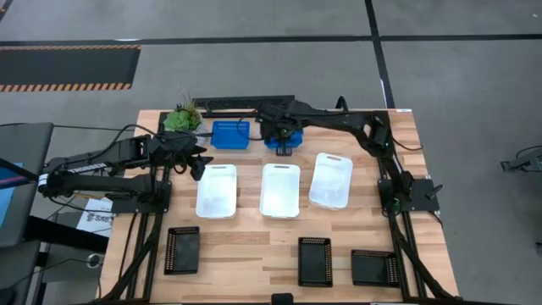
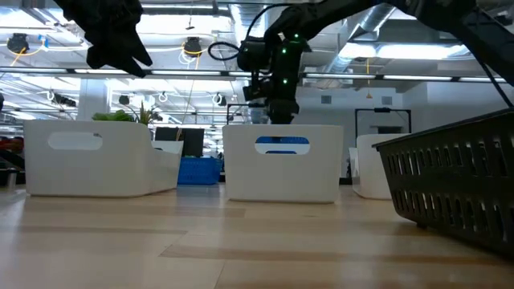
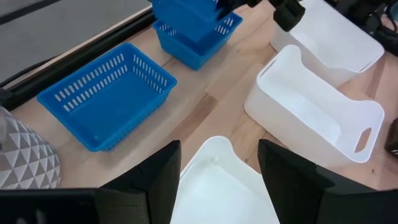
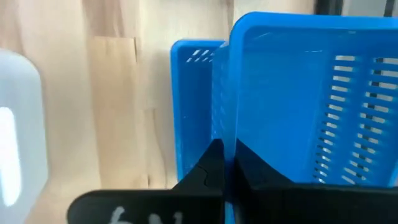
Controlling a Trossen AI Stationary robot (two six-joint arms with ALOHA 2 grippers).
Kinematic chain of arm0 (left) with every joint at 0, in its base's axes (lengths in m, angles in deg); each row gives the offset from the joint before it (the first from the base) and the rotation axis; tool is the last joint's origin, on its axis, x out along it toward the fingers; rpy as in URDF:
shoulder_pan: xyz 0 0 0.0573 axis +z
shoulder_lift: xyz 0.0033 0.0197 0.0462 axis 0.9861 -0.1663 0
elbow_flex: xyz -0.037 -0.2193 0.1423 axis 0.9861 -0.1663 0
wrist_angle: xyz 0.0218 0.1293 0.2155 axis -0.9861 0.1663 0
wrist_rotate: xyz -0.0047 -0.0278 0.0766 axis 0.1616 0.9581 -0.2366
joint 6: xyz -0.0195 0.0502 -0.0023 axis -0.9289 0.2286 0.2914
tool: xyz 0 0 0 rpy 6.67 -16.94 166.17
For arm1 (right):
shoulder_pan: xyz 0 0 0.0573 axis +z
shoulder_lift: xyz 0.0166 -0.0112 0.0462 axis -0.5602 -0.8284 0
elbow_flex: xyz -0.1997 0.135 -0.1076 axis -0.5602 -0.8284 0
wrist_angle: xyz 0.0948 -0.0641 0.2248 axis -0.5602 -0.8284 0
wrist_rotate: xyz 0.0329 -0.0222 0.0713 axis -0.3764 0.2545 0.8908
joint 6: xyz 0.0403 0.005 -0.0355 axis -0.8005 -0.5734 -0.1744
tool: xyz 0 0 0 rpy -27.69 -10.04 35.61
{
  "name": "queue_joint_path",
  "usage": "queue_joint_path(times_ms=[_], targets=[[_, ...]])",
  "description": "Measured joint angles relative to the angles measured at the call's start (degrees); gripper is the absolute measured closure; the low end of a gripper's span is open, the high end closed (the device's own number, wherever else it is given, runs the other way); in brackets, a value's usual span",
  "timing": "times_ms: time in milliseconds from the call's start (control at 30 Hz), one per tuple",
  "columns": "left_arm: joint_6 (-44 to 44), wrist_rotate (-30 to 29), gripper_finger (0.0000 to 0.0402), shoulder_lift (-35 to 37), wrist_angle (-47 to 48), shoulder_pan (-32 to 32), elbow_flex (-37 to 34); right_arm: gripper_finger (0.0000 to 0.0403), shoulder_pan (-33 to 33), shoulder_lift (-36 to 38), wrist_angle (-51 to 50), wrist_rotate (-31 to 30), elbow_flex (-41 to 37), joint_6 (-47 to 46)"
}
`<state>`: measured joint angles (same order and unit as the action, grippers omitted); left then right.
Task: Stack baskets by color
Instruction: Stack the right blue bin on the right blue bin
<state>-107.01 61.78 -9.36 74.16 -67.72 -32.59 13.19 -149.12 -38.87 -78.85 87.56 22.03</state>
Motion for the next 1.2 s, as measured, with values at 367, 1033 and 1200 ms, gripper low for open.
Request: queue_joint_path(times_ms=[367, 1033, 1200], targets=[[0.0, -0.2, 0.0200, 0.0, 0.2, 0.0, 0.0, 0.0387, -0.3, 0.1, 0.3, 2.8, 0.0, -0.1], [0.0, -0.2, 0.0200, 0.0, 0.3, 0.0, 0.0, 0.0351, -1.0, 0.1, -1.0, 4.2, -0.7, 0.0], [0.0, -0.2, 0.0200, 0.0, 0.3, 0.0, 0.0, 0.0335, -1.3, 0.1, -0.8, 4.2, -0.7, -0.1]])
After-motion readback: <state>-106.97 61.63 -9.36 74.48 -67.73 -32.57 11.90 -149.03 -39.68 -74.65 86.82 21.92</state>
